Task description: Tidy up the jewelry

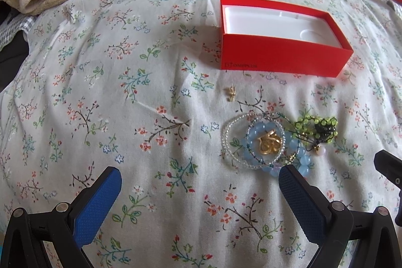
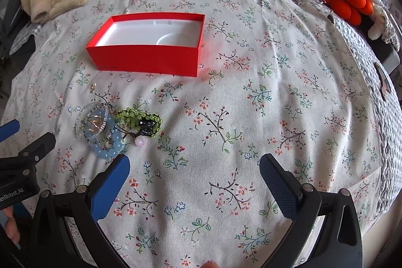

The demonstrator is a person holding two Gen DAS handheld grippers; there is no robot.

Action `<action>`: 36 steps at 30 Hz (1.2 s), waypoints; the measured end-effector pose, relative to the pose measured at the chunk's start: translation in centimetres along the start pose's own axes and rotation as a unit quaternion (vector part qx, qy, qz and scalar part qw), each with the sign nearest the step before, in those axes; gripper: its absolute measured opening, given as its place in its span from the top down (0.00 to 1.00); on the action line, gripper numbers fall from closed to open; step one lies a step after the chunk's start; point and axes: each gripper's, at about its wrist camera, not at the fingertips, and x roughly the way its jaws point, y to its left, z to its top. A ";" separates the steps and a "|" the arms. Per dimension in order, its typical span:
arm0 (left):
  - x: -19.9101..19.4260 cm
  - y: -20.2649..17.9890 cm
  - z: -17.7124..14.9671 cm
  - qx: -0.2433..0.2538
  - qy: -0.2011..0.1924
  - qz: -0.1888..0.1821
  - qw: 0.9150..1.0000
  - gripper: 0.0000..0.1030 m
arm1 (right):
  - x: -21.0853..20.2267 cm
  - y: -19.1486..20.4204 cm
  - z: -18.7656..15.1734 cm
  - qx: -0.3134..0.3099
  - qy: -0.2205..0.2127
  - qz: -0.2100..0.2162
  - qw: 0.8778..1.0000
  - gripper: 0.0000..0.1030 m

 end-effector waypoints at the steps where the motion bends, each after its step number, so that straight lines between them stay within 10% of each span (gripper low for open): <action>1: 0.1 0.1 0.3 0.003 0.000 0.001 1.000 0.00 | 0.2 0.0 0.3 -0.004 0.016 -0.005 1.000 0.00; 11: 2.3 1.6 2.9 0.007 0.014 -0.058 0.998 0.01 | 2.6 -1.1 3.2 0.002 0.059 0.061 0.996 0.00; 20: 5.9 1.8 3.7 -0.032 0.056 -0.136 0.989 0.34 | 5.9 -1.7 4.3 0.050 0.134 0.137 0.980 0.22; 25: 7.4 0.4 3.7 -0.020 0.072 -0.130 0.989 0.49 | 7.9 -1.5 4.3 0.068 0.167 0.141 0.973 0.47; 36: 8.8 -2.3 3.7 0.033 0.070 -0.070 0.995 0.82 | 9.1 -0.2 4.4 0.050 0.166 0.119 0.978 0.65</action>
